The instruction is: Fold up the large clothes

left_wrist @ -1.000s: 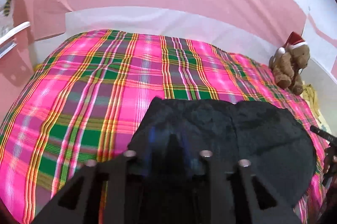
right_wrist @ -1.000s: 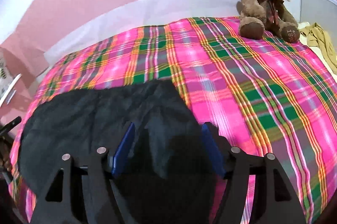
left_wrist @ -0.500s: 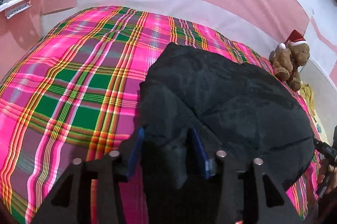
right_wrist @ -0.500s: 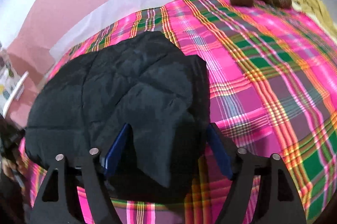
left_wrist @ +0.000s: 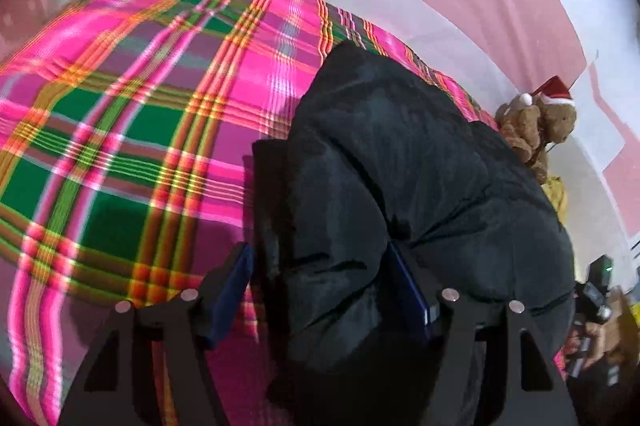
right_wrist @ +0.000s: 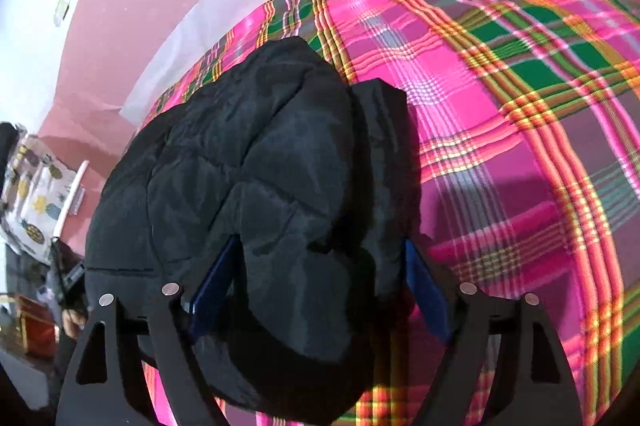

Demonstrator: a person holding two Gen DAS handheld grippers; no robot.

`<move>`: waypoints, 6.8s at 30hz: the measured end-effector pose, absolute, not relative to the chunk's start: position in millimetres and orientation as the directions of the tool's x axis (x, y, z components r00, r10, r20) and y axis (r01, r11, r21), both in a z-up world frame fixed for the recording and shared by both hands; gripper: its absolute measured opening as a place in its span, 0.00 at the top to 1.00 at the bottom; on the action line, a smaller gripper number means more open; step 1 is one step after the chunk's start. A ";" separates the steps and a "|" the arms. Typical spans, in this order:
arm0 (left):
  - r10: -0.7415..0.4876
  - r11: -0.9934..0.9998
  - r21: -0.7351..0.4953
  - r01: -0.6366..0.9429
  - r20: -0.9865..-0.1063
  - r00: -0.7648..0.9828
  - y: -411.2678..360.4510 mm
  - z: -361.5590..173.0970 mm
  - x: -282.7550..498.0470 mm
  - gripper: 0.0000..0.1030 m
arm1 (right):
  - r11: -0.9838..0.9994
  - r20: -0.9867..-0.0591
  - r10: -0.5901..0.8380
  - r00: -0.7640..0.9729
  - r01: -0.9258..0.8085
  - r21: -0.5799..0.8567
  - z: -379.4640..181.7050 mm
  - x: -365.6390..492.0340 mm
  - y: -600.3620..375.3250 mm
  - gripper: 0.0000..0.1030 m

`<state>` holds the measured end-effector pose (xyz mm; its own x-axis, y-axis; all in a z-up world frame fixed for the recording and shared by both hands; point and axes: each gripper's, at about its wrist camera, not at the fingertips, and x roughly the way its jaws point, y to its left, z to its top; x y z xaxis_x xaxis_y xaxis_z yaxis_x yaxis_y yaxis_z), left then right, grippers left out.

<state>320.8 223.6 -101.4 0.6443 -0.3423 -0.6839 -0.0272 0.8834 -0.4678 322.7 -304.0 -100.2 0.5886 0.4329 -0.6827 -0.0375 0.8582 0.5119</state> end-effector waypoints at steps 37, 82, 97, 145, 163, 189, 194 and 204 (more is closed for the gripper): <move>-0.172 0.969 -0.247 0.005 -0.657 0.734 171.0 -28.6 327.9 0.82 | 0.882 -0.682 0.436 0.587 -0.129 0.453 -49.4 335.3 -271.5 0.77; 0.103 0.928 -0.214 -0.306 -0.643 0.759 331.6 -9.7 327.8 0.58 | 0.957 -0.641 0.278 0.716 -0.145 0.252 -2.2 378.5 -153.5 0.42; 0.064 0.949 -0.178 -0.260 -0.699 0.712 305.4 -54.3 355.2 0.57 | 0.974 -0.733 0.223 0.643 -0.185 0.134 -46.1 393.6 -125.1 0.43; 0.026 0.975 -0.151 -0.161 -0.646 0.763 103.3 10.3 91.2 0.50 | 0.933 -0.620 0.289 0.729 -0.360 0.012 -8.0 114.1 -62.7 0.34; 0.061 0.975 -0.120 -0.186 -0.664 0.745 98.7 0.4 84.7 0.50 | 0.941 -0.636 0.262 0.726 -0.339 0.001 -15.9 112.2 -59.9 0.34; 0.056 0.979 -0.108 -0.172 -0.668 0.742 91.7 -3.2 87.0 0.50 | 0.943 -0.644 0.257 0.721 -0.334 0.003 -21.0 114.2 -57.4 0.34; 0.059 0.979 -0.107 -0.173 -0.665 0.744 90.5 -3.0 86.4 0.50 | 0.942 -0.647 0.259 0.717 -0.336 0.004 -22.1 114.7 -56.9 0.34; 0.090 0.981 -0.070 -0.183 -0.668 0.738 88.5 -4.5 85.5 0.50 | 0.942 -0.649 0.258 0.715 -0.334 0.007 -22.9 114.7 -56.1 0.34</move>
